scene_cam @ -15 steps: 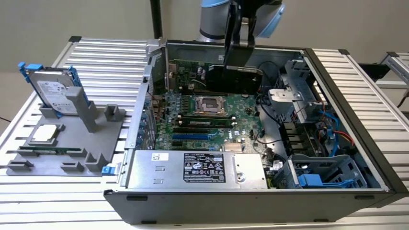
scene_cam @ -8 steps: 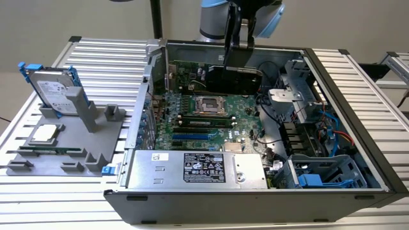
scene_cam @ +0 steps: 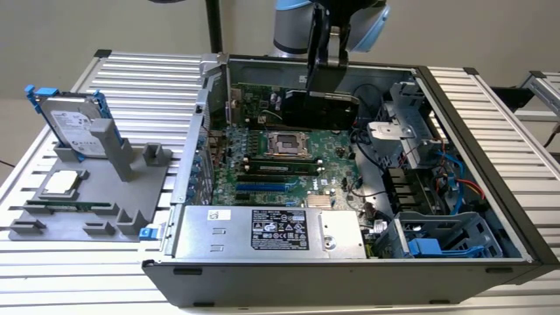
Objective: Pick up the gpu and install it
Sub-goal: 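Insert the gpu into the slot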
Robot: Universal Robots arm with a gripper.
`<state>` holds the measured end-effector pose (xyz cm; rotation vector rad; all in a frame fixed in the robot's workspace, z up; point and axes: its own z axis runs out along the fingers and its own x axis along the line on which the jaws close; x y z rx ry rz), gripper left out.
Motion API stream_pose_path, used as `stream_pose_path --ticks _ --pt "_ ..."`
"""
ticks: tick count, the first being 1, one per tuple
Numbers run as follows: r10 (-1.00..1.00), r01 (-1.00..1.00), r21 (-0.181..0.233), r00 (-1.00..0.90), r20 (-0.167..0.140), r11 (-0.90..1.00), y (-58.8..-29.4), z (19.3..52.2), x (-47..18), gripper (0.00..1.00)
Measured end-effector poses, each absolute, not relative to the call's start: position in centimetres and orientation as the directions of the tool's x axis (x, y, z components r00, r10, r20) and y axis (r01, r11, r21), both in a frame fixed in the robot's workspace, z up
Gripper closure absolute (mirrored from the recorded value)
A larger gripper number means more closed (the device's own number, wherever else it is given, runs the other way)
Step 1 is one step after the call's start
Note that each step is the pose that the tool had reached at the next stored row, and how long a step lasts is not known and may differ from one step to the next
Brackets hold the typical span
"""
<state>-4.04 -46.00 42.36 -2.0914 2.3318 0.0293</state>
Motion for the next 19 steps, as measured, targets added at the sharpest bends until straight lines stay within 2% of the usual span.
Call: stream_pose_path --ticks 19 --pt "-0.994 -0.994 0.007 -0.108 -0.019 0.108 -46.00 41.39 -4.04 1.00"
